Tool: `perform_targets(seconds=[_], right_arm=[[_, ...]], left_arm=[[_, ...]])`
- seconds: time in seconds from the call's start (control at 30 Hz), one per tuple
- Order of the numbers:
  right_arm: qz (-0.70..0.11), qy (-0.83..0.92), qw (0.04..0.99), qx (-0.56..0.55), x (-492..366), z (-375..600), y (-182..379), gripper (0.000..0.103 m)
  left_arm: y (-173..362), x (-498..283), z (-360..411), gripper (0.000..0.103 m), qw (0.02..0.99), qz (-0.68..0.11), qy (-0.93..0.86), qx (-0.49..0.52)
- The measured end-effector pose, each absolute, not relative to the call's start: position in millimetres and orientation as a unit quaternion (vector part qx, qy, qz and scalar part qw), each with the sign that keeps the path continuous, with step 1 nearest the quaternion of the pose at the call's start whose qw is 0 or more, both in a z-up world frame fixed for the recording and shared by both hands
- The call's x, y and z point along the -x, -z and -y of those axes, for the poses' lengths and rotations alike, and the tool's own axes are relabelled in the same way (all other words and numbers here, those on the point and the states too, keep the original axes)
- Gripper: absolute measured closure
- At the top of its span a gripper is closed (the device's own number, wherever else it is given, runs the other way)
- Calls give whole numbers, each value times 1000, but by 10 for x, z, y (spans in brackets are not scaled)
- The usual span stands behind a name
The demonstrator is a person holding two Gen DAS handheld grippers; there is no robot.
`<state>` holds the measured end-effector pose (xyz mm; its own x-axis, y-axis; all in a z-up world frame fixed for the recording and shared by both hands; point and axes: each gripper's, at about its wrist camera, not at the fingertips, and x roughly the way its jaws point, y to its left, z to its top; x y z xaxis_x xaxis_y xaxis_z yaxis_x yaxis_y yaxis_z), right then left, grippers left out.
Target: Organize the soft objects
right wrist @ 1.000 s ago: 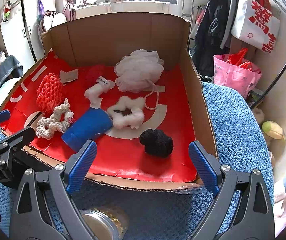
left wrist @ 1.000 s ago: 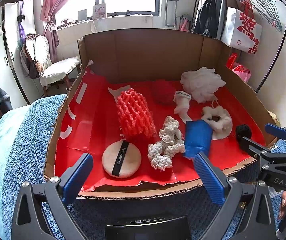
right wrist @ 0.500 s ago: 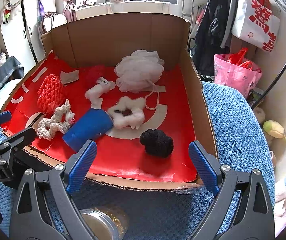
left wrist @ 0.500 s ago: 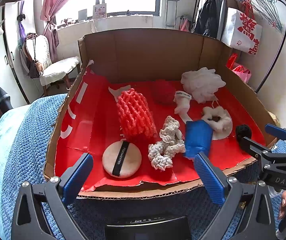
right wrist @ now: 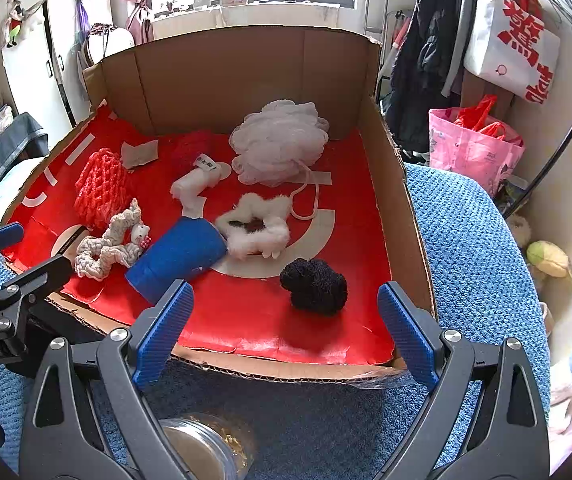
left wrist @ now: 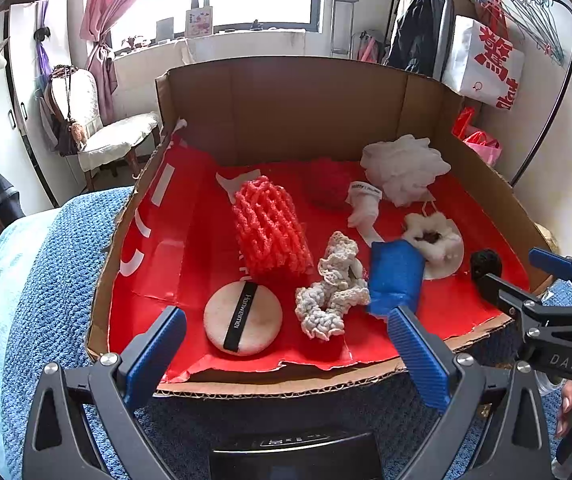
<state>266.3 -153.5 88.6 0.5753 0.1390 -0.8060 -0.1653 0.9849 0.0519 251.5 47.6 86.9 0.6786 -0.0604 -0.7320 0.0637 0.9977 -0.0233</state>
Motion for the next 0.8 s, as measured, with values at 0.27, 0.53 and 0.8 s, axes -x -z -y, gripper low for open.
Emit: perform_targets(seconds=[0.27,0.53,0.8], right_arm=[[-453,-86,887,14,-2666,1540,-884,8],[-453,-86,887,17,-2669,1542,-882,8],[-455,-90,886,13,-2662,1541,-887,8]], left_arm=[[-870,-2511,-476,0,916,-399,34,-1],[-872,-2511,-480,0,916,-400,34,0],[-873,-2501,-494,0,916,-400,32,-1]])
